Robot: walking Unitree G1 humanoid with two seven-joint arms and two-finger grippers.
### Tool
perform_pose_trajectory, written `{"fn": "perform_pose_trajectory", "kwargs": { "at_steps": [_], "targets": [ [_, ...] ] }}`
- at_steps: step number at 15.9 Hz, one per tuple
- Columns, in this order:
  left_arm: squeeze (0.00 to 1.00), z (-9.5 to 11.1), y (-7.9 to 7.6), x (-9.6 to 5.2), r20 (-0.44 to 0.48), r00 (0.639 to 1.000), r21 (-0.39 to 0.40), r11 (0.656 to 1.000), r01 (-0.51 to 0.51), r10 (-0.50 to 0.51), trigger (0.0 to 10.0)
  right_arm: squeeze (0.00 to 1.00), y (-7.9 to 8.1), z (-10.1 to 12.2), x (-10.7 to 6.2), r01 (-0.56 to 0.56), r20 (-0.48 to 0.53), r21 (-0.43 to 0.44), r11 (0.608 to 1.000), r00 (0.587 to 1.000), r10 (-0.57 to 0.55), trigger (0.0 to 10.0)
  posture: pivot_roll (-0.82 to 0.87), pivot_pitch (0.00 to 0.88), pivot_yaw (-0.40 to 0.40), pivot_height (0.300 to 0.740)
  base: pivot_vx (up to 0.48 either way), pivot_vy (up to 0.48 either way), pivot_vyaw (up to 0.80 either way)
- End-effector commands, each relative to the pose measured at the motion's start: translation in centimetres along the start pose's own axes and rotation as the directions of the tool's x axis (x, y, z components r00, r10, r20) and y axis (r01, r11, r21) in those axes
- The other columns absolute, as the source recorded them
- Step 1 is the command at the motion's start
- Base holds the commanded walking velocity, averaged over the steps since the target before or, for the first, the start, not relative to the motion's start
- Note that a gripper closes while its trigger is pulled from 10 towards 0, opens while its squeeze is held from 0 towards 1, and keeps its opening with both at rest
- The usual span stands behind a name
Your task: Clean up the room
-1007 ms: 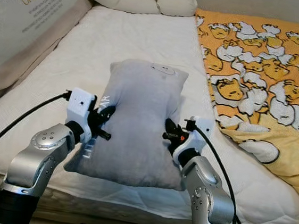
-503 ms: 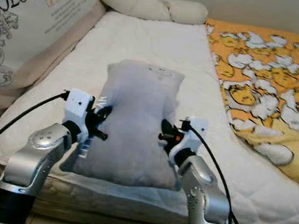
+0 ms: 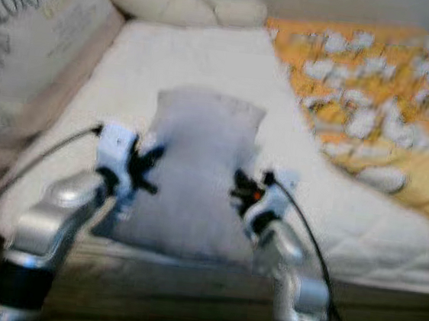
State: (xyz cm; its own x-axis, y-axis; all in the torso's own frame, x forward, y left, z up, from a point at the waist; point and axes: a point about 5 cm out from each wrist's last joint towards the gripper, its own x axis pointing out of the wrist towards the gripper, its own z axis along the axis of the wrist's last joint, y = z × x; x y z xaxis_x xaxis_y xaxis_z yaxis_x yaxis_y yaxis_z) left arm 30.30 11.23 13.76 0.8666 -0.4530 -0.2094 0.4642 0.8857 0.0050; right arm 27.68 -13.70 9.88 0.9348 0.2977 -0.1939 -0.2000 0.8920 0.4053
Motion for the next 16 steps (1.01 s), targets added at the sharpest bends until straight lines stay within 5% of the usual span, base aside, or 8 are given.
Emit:
{"fn": "perform_pose_trajectory", "kwargs": {
  "at_steps": [1,12,16],
  "targets": [
    [0.0,1.0,0.9,-0.2,0.035,0.999,0.03,0.999,-0.028,0.027,10.0,0.0,0.6,0.8,0.2,-0.012,0.04,-0.015,1.0,0.999,0.013,10.0,-0.1,0.0,0.061,0.74,0.0,0.337,0.0],
    [0.0,0.8,0.9,0.1,0.031,0.999,0.03,0.999,-0.028,0.027,10.0,0.0,0.8,1.0,1.0,-0.042,0.019,-0.043,0.998,0.999,0.043,10.0,-0.09,0.0,0.044,0.74,0.0,0.337,0.0],
    [0.0,1.3,1.6,0.0,0.058,0.994,-0.003,0.996,-0.089,0.089,10.0,0.0,0.9,0.6,1.3,-0.038,0.008,-0.027,0.999,0.999,0.039,10.0,-0.08,0.0,0.047,0.74,0.0,0.0,0.0]
  ]
}}
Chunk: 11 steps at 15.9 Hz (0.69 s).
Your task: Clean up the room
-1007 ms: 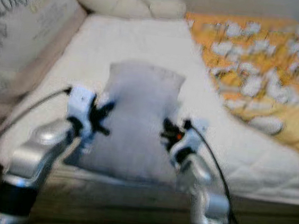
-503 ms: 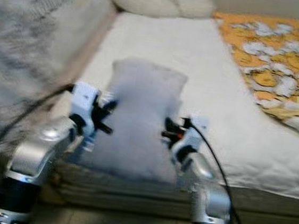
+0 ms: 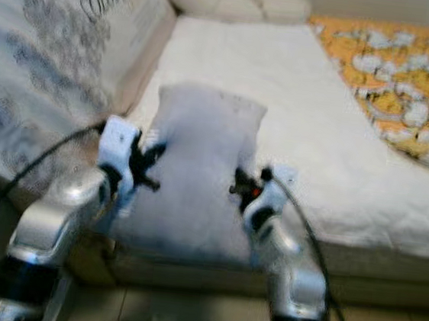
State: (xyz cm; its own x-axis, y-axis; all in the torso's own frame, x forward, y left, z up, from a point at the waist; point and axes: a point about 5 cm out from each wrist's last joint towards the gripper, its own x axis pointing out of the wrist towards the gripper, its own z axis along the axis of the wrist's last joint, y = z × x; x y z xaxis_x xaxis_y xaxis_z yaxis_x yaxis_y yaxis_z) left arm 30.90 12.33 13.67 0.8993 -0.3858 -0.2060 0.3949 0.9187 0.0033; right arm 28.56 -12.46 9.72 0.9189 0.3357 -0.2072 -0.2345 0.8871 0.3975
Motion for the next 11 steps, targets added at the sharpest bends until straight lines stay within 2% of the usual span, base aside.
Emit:
{"fn": "perform_pose_trajectory", "kwargs": {
  "at_steps": [1,3,5,11],
  "targets": [
    [0.0,1.56,0.55,0.11,0.068,0.997,0.012,0.999,-0.035,0.034,10.0,0.0,0.05,1.0,0.13,-0.007,0.039,-0.013,1.0,0.999,0.008,10.0,-0.08,0.0,0.047,0.74,0.0,0.0,0.0],
    [0.0,1.9,0.92,0.25,0.082,0.996,0.035,0.998,-0.045,0.042,10.0,0.0,0.09,1.14,0.28,-0.011,0.039,-0.018,1.0,0.999,0.012,10.0,-0.08,0.0,0.039,0.74,0.127,0.0,0.0],
    [0.0,1.95,1.26,0.25,0.084,0.995,0.025,0.998,-0.062,0.06,10.0,0.0,0.07,1.08,0.39,-0.012,0.038,-0.019,1.0,0.999,0.012,10.0,-0.08,0.0,0.038,0.74,0.277,0.0,0.0],
    [0.0,1.75,0.85,0.36,0.081,0.996,0.023,0.999,-0.036,0.034,10.0,0.0,-0.1,1.24,0.71,-0.005,0.033,-0.083,0.997,0.999,0.008,10.0,-0.08,0.0,0.038,0.74,0.328,0.0,0.0]
  ]
}}
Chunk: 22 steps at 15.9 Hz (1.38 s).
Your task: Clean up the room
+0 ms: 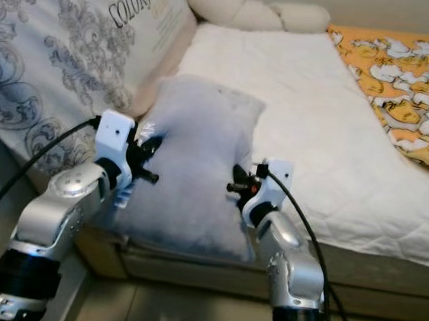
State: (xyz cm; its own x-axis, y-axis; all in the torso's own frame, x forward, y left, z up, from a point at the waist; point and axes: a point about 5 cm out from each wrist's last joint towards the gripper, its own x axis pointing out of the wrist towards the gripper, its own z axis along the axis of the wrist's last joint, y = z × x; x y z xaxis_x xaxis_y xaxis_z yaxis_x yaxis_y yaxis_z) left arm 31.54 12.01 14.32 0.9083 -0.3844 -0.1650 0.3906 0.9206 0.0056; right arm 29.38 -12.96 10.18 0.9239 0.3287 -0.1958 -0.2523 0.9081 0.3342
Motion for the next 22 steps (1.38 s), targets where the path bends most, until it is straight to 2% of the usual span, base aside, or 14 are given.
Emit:
{"fn": "perform_pose_trajectory", "kwargs": {
  "at_steps": [1,6,9,15,22],
  "targets": [
    [0.0,0.91,0.9,-0.17,0.039,0.999,0.026,0.999,-0.031,0.03,10.0,0.0,0.34,0.33,0.25,-0.01,0.017,-0.018,1.0,1.0,0.01,10.0,-0.08,0.0,0.033,0.74,0.341,0.0,0.0],
    [0.0,0.8,0.74,-0.14,0.046,0.998,0.017,0.999,-0.035,0.034,10.0,0.0,0.57,0.32,0.6,-0.037,0.007,-0.025,0.999,0.999,0.037,10.0,-0.07,0.0,0.017,0.74,0.349,0.0,0.0],
    [0.0,0.7,1.03,-0.36,0.049,0.998,0.008,0.999,-0.047,0.047,10.0,0.0,0.37,-0.34,0.48,-0.025,-0.009,-0.012,1.0,1.0,0.025,10.0,-0.05,0.0,0.003,0.74,0.36,0.0,0.68],
    [0.0,0.97,1.54,0.09,0.052,0.997,0.019,0.998,-0.054,0.053,10.0,0.0,0.46,-0.64,0.61,-0.039,-0.024,-0.043,0.998,0.999,0.038,10.0,-0.08,0.0,0.023,0.74,0.363,0.0,0.0],
    [0.0,0.97,1.72,0.24,0.05,0.997,0.03,0.998,-0.054,0.053,10.0,0.0,0.43,-0.52,0.73,-0.042,-0.018,-0.027,0.999,0.999,0.041,10.0,-0.07,0.0,0.022,0.74,0.36,0.0,0.0]
  ]
}}
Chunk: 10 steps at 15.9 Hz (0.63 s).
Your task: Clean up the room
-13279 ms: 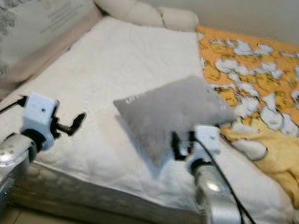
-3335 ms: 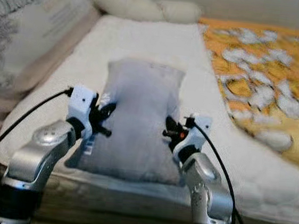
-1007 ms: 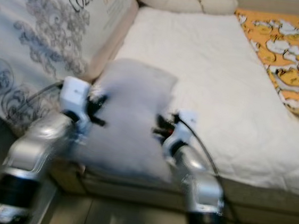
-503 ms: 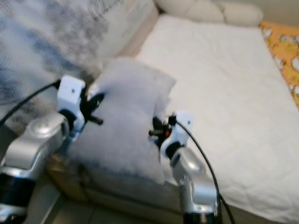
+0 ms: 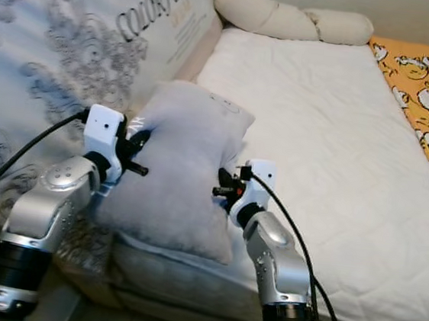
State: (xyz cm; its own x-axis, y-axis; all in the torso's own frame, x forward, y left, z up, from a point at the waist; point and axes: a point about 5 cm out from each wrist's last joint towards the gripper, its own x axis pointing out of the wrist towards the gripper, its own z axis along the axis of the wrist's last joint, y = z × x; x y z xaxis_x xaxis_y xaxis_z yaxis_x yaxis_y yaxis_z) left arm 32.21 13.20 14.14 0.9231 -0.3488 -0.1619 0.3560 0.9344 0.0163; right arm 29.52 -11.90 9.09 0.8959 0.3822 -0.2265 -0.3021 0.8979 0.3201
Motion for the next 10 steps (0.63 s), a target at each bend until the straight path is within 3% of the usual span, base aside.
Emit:
{"fn": "perform_pose_trajectory", "kwargs": {
  "at_steps": [1,10],
  "targets": [
    [0.0,1.14,0.39,0.09,0.047,0.999,0.027,0.999,-0.016,0.015,10.0,0.0,-0.11,0.68,0.03,0.002,0.031,0.001,1.0,1.0,-0.002,10.0,-0.07,0.0,0.021,0.74,0.36,0.0,0.0],
    [0.0,0.87,-0.09,0.24,0.035,0.999,0.036,0.999,0.011,-0.012,10.0,0.0,0.0,0.4,-0.07,-0.004,0.014,0.03,1.0,1.0,0.004,10.0,-0.08,0.0,0.032,0.74,0.355,0.0,0.0]
  ]
}}
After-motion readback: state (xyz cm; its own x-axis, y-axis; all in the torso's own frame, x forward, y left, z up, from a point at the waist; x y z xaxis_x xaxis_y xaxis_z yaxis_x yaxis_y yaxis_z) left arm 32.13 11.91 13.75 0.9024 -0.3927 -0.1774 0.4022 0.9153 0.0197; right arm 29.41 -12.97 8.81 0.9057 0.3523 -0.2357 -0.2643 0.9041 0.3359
